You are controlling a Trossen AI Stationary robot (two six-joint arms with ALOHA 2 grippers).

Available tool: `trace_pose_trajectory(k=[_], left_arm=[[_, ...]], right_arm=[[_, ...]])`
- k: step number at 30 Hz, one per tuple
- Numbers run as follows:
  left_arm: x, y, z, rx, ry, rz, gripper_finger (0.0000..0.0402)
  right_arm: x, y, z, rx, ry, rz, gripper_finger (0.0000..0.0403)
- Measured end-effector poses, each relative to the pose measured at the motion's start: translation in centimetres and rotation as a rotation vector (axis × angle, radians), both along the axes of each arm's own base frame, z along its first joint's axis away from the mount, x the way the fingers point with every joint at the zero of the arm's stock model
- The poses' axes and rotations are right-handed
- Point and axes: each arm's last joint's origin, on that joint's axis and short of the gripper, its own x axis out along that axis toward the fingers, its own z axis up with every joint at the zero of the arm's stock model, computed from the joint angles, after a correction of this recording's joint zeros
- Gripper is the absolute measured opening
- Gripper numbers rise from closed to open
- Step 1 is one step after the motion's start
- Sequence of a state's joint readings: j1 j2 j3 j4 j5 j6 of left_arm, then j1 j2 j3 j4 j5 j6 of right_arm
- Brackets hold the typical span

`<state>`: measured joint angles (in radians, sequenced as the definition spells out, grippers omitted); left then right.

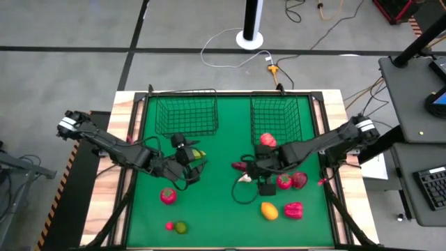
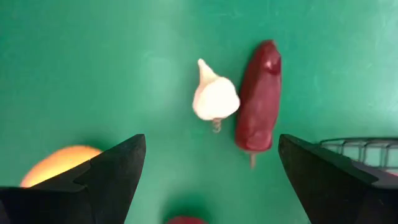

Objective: Sort produce into baskets
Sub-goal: Put the white garlic into the right wire basket

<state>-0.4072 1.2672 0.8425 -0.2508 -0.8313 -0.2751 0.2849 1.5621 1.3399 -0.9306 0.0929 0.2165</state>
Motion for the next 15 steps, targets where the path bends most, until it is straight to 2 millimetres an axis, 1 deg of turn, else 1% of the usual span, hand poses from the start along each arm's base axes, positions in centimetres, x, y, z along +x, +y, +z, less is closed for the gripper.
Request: trace_pose_trajectory(k=[8, 12, 15], left_arm=[[0.4, 0.1, 0.2, 0.039, -0.018, 0.003, 0.0365], [0.5, 0.1, 0.4, 0.041, -0.022, 0.006, 0.0365], [0.4, 0.2, 0.5, 0.069, -0.006, -0.008, 0.0365]], right_arm=[[2.6, 1.3, -3.9, -0.041, 0.021, 0.075, 0.0359], [3.1, 1.4, -5.6, -0.053, 0.065, 0.073, 0.0359], [3.4, 1.5, -6.4, -0.056, 0.086, 0.056, 0.0359]])
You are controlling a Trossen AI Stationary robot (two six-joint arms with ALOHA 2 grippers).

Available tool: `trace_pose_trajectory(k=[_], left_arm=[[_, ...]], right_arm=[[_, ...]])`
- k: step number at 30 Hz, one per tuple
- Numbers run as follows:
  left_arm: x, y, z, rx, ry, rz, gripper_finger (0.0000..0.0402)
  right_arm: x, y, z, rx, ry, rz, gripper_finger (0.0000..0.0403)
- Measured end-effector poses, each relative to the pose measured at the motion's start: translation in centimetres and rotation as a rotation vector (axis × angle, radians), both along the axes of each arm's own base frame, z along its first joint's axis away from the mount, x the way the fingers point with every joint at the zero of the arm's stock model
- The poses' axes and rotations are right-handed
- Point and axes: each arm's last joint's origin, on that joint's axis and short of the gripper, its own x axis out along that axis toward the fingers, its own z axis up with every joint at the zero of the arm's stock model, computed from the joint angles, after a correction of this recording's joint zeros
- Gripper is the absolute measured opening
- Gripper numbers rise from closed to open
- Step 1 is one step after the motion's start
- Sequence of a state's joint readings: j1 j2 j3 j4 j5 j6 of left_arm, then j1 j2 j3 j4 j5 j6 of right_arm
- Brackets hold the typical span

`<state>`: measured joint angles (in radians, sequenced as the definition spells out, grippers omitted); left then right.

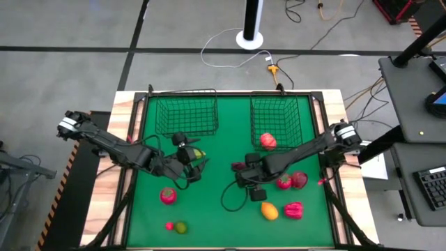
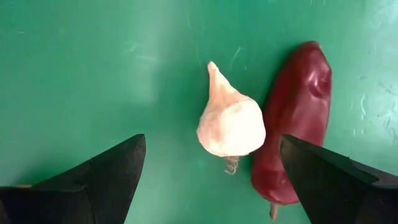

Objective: Sort produce into baskets
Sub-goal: Put the white garlic into the right wire basket

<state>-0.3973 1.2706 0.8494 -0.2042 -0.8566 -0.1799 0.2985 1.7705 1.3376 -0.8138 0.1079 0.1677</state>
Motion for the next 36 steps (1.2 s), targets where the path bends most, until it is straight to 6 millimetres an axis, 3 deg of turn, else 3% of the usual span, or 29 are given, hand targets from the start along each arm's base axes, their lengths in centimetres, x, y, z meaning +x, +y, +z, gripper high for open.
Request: trace_pose_trajectory(k=[5, 11, 26, 36], left_arm=[[-0.3, 0.1, 0.6, 0.039, 0.007, -0.022, 0.0365], [-0.7, 0.3, 1.2, 0.058, -0.001, -0.034, 0.0365], [-0.2, 0.4, 0.7, 0.099, 0.016, -0.004, 0.0366], [-0.1, 0.2, 0.6, 0.019, -0.026, 0.011, 0.0366]], right_arm=[[0.4, 0.1, -1.2, -0.024, 0.015, -0.026, 0.0357], [0.7, 0.2, -2.2, -0.032, 0.03, -0.028, 0.0325], [2.0, 0.5, -3.7, -0.036, -0.031, -0.033, 0.0267], [2.0, 0.5, -3.8, -0.028, -0.021, 0.0, 0.0174]])
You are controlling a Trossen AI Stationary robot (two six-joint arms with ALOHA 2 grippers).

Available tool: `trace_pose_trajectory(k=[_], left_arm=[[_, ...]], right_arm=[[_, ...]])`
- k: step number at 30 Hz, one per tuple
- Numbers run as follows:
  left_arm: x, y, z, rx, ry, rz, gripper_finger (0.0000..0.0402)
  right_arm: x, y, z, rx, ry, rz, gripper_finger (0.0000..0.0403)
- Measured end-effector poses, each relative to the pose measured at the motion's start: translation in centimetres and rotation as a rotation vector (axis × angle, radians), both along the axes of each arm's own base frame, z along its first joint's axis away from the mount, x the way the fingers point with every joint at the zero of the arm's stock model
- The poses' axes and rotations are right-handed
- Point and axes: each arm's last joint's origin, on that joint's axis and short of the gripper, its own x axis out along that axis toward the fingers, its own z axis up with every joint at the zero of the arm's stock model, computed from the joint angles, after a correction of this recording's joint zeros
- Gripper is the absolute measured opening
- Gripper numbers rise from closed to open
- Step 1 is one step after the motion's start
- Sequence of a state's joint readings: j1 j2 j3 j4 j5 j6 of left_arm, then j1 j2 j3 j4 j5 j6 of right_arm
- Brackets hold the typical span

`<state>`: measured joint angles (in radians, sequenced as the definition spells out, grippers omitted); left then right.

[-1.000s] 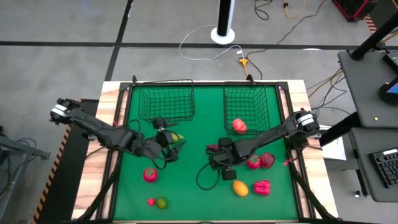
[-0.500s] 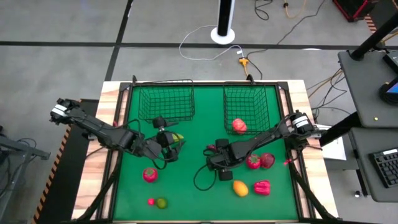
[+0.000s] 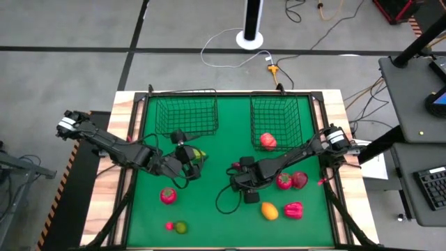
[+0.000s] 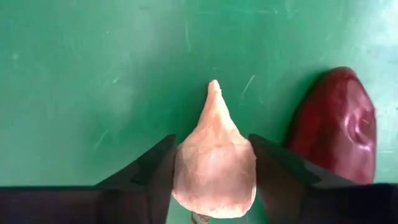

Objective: Sort produce into baskets
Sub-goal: Put the white garlic into the right wire basket

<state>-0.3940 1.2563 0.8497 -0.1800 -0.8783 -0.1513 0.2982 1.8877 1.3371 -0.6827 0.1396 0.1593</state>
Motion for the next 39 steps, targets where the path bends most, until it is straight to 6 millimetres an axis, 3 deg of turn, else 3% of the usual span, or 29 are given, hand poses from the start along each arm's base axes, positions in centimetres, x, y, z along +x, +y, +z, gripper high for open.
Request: trace_pose_trajectory(k=[5, 10, 15, 20, 25, 29, 34, 39], left_arm=[[0.1, -0.6, -0.3, -0.199, 0.008, -0.139, 0.0366], [-0.2, -1.1, -1.1, -0.334, 0.047, -0.157, 0.0366], [-0.8, -1.4, -1.7, -0.438, 0.092, -0.096, 0.0366], [-1.3, -2.0, -1.3, -0.574, 0.137, -0.062, 0.0366], [-1.6, -2.6, -0.6, -0.681, 0.248, -0.045, 0.0366], [-2.1, -2.8, -0.2, -0.73, 0.369, 0.073, 0.0366], [-2.6, -3.4, -0.5, -0.804, 0.534, 0.233, 0.0366], [-2.6, -4.7, -1.3, -0.796, 0.642, 0.289, 0.0366]], right_arm=[[-0.1, 0.0, 0.2, 0.004, 0.007, 0.049, 0.0126], [-0.7, -0.2, 1.8, 0.017, -0.003, 0.079, 0.0125], [-1.9, -0.6, 5.6, 0.035, -0.079, 0.103, 0.0131], [-4.0, -2.2, 10.7, 0.053, -0.205, 0.093, 0.0129], [-6.5, -6.1, 15.0, -0.006, -0.309, -0.033, 0.0128], [-8.9, -10.7, 17.0, -0.112, -0.328, -0.308, 0.0128], [-11.4, -16.4, 17.0, -0.102, -0.254, -0.67, 0.0135], [-12.5, -19.7, 16.0, -0.073, -0.179, -0.763, 0.0177]])
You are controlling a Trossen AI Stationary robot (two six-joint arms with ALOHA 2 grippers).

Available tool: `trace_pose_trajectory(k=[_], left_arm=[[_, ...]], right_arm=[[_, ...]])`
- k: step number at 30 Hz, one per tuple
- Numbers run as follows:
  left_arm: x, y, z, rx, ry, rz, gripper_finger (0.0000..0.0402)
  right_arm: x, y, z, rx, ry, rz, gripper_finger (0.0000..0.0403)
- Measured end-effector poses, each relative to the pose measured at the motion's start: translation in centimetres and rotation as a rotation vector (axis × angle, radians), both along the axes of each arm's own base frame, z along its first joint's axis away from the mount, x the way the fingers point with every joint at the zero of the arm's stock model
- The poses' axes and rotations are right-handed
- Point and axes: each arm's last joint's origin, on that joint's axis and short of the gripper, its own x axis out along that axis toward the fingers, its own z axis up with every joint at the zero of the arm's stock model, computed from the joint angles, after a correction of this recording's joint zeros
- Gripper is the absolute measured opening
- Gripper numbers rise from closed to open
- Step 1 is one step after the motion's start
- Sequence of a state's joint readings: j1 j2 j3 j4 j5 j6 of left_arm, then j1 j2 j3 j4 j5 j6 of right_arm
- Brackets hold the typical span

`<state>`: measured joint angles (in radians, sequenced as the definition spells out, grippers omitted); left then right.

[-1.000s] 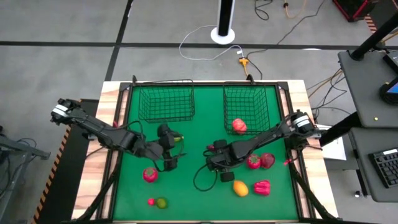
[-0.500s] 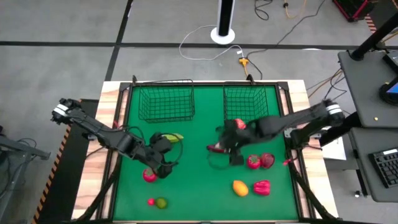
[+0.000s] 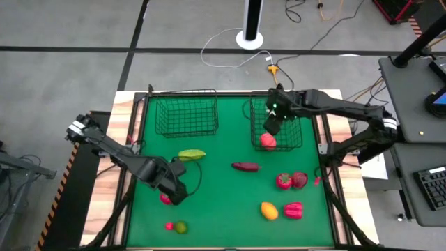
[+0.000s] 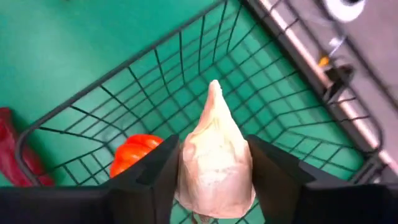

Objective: Sort produce into baskets
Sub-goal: Put the white garlic into the right wire basket, then put the left red tomato into the left wire basket

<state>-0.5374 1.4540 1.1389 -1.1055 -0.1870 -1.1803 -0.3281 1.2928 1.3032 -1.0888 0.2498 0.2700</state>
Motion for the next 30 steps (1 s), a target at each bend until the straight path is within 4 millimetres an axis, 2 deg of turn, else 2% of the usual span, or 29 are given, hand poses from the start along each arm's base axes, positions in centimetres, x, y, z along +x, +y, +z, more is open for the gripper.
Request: trace_pose_trajectory(k=[3, 6, 16, 23, 30], left_arm=[[0.3, -1.0, -0.4, 0.001, 0.049, -0.028, 0.0366], [0.4, -1.8, -0.5, 0.025, 0.102, -0.05, 0.0366], [-0.5, -4.3, 1.2, 0.172, 0.307, -0.102, 0.0366], [-2.3, -7.1, 1.4, 0.213, 0.213, -0.193, 0.0365], [-3.5, -8.0, -0.7, 0.272, 0.121, -0.178, 0.0353]], right_arm=[[0.1, -0.9, -0.5, 0.07, -0.009, -0.003, 0.021], [0.4, -1.3, -0.9, 0.067, 0.007, -0.015, 0.024], [1.3, -1.0, -0.7, 0.048, -0.062, 0.009, 0.0297], [2.0, 0.2, -0.5, 0.031, -0.091, 0.072, 0.0306], [2.6, 1.5, -0.4, 0.028, -0.107, 0.124, 0.0303]])
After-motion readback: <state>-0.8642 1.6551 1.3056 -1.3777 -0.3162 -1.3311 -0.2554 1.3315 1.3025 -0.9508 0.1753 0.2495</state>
